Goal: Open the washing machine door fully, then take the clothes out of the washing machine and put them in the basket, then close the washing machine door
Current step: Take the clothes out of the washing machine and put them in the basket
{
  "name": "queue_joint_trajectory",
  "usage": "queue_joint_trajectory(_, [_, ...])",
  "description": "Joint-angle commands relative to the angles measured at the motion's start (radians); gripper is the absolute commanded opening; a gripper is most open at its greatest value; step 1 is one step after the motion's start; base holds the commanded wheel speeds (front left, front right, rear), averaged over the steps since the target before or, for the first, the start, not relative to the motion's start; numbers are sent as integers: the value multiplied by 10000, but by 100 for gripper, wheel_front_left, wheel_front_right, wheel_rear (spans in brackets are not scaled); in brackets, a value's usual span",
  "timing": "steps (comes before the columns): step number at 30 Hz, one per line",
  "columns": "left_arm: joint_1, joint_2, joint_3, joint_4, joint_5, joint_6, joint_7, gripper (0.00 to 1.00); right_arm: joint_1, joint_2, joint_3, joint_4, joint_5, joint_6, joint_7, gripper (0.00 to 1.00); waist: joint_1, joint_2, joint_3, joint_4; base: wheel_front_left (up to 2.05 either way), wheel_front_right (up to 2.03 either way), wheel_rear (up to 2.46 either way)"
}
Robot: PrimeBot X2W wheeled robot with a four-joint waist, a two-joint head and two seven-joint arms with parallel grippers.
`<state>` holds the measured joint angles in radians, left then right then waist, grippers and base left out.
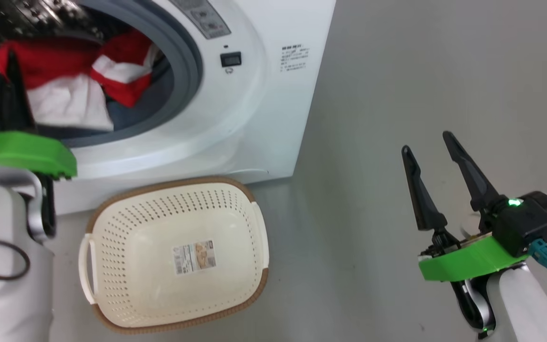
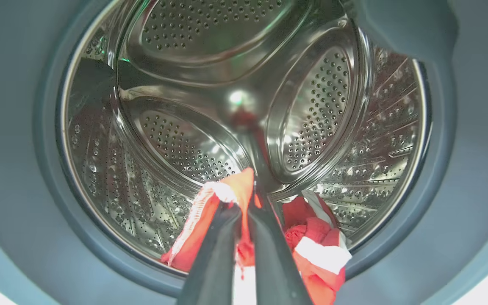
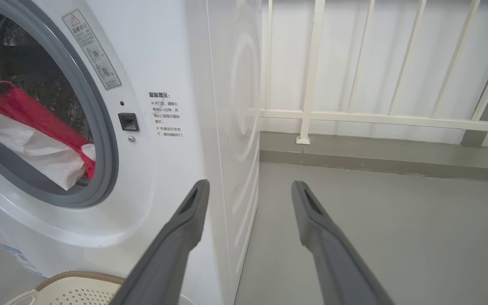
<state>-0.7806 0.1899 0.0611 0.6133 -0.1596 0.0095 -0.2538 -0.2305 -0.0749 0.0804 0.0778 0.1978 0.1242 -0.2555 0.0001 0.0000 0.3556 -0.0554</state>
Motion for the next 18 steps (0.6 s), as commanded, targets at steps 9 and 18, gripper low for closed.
queue_joint_trajectory(9, [1116, 175, 138, -1778, 37, 168, -77, 0, 424, -119, 161, -223, 91, 65, -63, 100, -1, 0, -994, 263, 0, 0, 0])
queue_joint_trajectory(18, [2236, 144, 120, -3983, 62, 478, 294, 0, 657, -92, 106, -155, 110, 65, -63, 100, -1, 0, -1611, 269, 0, 0, 0])
